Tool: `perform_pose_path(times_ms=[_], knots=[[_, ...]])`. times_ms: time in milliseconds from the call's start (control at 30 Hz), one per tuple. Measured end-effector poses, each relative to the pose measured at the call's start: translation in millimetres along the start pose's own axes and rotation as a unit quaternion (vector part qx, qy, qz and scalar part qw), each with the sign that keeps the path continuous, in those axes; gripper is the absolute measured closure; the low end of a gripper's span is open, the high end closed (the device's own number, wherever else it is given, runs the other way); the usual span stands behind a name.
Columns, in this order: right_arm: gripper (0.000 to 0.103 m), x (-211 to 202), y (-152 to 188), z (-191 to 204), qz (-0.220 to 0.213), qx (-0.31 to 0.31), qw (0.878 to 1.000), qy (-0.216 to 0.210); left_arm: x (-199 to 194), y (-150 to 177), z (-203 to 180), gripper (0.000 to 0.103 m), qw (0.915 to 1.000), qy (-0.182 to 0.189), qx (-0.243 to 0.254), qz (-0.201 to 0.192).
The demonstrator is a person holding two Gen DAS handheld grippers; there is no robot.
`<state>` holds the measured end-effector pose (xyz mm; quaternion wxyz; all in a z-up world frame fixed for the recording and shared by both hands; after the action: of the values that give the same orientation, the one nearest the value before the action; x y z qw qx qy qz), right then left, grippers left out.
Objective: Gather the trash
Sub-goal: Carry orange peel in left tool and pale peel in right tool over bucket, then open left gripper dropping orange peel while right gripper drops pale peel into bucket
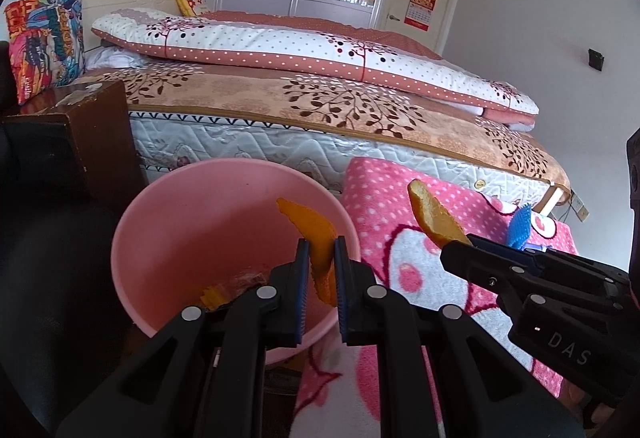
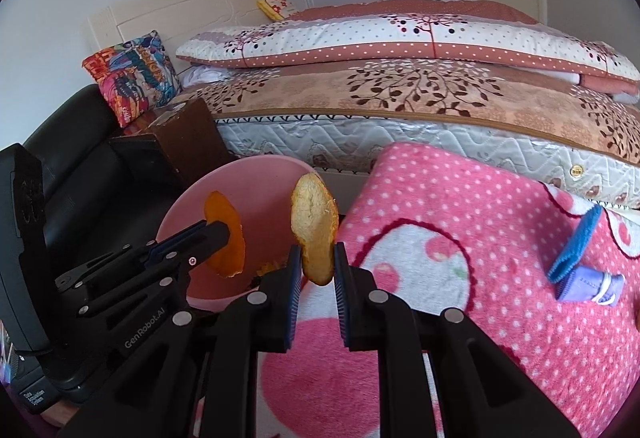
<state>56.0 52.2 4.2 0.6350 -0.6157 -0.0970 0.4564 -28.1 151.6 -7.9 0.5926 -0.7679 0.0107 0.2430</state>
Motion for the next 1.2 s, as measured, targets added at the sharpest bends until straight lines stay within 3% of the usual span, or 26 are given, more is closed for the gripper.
perform_pose_path(times_ms=[533,1200], knots=[[0.088,41,6,49,0.03,-0.054,0.998,-0.029,3,4,52,0.091,0.9982,-0.048,-0.034,0.004],[0.087,85,23,65,0.074,-0.067,0.994,-0.036,15,17,94,0.091,0.9944,-0.081,-0.062,0.026]])
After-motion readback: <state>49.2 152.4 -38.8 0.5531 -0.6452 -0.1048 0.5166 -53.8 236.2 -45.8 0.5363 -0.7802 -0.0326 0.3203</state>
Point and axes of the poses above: each gripper's, at about its wrist camera, not at the fingertips, and x roughly the way its jaws point, z to its left, y to its underside, the point moved 2 cm from there along x, roughly the way its jaws point, and after that the axes turned 15 degrees about -z, right-handed, at the moved point
